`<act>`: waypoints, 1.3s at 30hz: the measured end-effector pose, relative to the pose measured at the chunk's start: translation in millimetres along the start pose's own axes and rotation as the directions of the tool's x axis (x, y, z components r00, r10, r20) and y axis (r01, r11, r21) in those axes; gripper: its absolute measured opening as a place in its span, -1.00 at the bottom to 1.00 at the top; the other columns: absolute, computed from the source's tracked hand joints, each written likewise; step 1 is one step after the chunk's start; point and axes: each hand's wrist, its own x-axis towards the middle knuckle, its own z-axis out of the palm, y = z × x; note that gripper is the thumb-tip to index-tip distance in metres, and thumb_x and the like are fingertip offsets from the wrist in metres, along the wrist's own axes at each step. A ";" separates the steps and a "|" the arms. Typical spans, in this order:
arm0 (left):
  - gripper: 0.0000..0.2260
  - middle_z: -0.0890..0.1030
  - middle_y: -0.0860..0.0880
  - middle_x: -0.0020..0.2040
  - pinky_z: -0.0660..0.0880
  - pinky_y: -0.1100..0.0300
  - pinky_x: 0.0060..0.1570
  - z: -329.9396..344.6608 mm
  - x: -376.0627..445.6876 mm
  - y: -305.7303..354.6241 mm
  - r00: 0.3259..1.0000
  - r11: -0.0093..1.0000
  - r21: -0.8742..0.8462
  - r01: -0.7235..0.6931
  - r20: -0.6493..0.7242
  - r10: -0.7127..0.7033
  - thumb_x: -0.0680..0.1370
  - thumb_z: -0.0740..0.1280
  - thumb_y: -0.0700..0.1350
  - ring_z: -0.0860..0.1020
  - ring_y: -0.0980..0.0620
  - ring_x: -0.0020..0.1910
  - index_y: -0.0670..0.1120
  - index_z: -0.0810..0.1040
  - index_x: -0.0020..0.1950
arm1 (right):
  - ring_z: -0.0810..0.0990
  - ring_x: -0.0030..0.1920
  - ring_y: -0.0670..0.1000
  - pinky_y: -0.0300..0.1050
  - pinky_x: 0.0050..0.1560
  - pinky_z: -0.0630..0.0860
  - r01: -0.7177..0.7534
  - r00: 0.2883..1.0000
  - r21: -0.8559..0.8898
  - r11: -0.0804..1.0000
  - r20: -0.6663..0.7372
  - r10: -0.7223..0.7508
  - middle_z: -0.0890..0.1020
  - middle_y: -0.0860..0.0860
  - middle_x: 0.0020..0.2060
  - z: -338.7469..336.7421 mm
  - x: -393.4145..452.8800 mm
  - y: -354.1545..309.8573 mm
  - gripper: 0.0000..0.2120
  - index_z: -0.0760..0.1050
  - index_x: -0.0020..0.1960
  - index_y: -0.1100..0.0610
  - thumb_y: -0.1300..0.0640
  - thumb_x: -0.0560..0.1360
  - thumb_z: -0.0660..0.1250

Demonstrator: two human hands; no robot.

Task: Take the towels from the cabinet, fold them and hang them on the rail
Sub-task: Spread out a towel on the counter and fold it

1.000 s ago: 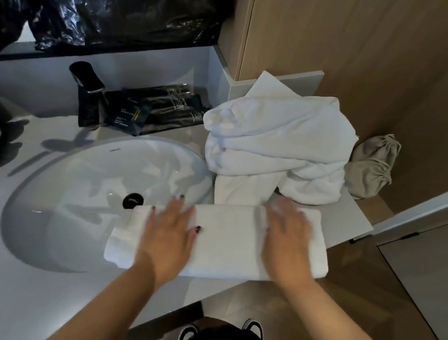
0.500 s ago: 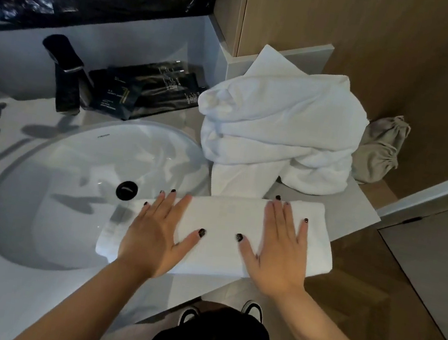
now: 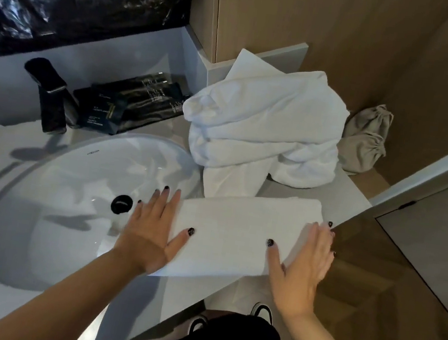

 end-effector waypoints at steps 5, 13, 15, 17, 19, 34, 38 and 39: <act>-0.22 -0.31 -0.07 0.60 -0.20 -0.08 0.54 3.4 26.8 56.2 0.961 0.962 0.031 -0.272 -0.039 0.273 0.55 -0.08 0.39 -0.31 -0.01 0.57 0.01 -0.32 0.59 | 0.28 0.26 -0.27 -0.17 0.37 0.29 -0.403 0.895 0.614 0.679 0.108 0.433 0.18 -0.11 0.47 -15.6 -25.8 -21.4 -0.09 -0.08 0.60 0.00 0.22 0.49 0.45; -0.30 0.30 -0.07 0.53 0.18 -0.05 0.45 11.7 39.3 80.7 0.947 0.957 0.009 -0.290 -0.139 0.288 0.55 -0.02 0.33 0.28 -0.09 0.49 -0.03 0.13 0.59 | 0.69 -0.01 0.05 -0.09 0.02 0.60 -0.559 0.666 0.828 0.030 0.427 0.611 0.72 0.05 -0.06 -10.8 -7.8 -24.2 -0.64 0.54 0.20 0.26 0.25 0.43 0.49; -0.32 0.45 -0.05 0.39 0.29 -0.01 0.36 12.4 39.2 80.1 0.951 0.965 -0.019 -0.262 -0.177 0.254 0.55 0.01 0.32 0.41 -0.08 0.34 -0.04 0.23 0.56 | 0.67 0.09 0.05 0.06 0.21 0.55 -0.562 0.709 0.827 0.022 0.468 0.527 0.72 0.01 0.01 -13.2 -2.3 -30.4 -0.65 0.56 0.20 0.14 0.26 0.43 0.49; -0.33 0.51 -0.04 0.30 0.34 0.00 0.30 12.6 41.2 84.7 0.958 0.975 -0.052 -0.217 -0.202 0.202 0.54 0.01 0.32 0.47 -0.09 0.25 -0.04 0.29 0.53 | 0.65 0.12 0.03 0.12 0.27 0.52 -0.546 0.753 0.834 0.076 0.449 0.482 0.71 -0.03 0.04 -16.3 2.0 -34.6 -0.61 0.54 0.23 0.06 0.26 0.44 0.49; -0.33 0.54 -0.05 0.27 0.35 0.01 0.28 11.4 44.1 89.6 0.967 0.982 -0.106 -0.154 -0.219 0.129 0.52 0.01 0.33 0.49 -0.09 0.22 -0.03 0.35 0.49 | 0.64 0.15 0.04 0.16 0.29 0.50 -0.518 0.784 0.849 0.102 0.424 0.454 0.70 -0.02 0.08 -17.8 6.6 -36.8 -0.54 0.50 0.28 0.03 0.29 0.44 0.48; -0.64 0.49 0.45 0.20 0.38 0.41 0.19 -101.7 55.9 233.6 0.939 0.685 -0.670 -0.287 -0.337 0.064 0.42 0.19 0.46 0.44 0.40 0.23 0.50 0.36 0.20 | 0.60 0.23 0.16 -0.03 0.12 0.59 -0.369 0.904 0.921 0.123 0.386 -0.182 0.63 0.15 0.20 -170.3 109.3 3.1 -0.34 0.43 0.36 0.22 0.29 0.30 0.53; -0.66 0.56 0.48 -0.06 0.45 0.53 -0.17 -126.3 69.0 325.9 0.903 0.514 -0.777 -0.362 -0.429 -0.013 0.35 0.35 0.38 0.54 0.42 -0.03 0.29 0.49 0.04 | 0.67 0.11 0.10 -0.09 -0.04 0.62 -0.303 0.910 0.938 0.171 0.338 -0.239 0.68 0.11 0.11 -247.9 158.8 29.1 -0.52 0.49 0.27 0.22 0.29 0.35 0.38; -0.60 0.63 0.35 -0.05 0.50 0.45 -0.16 -128.0 74.7 348.1 0.884 0.422 -0.813 -0.401 -0.464 -0.052 0.30 0.40 0.32 0.60 0.30 -0.04 0.20 0.53 0.05 | 0.68 0.08 0.09 -0.11 -0.06 0.62 -0.268 0.917 0.942 0.200 0.314 -0.247 0.69 0.10 0.09 -268.0 170.4 34.7 -0.52 0.49 0.27 0.21 0.25 0.35 0.39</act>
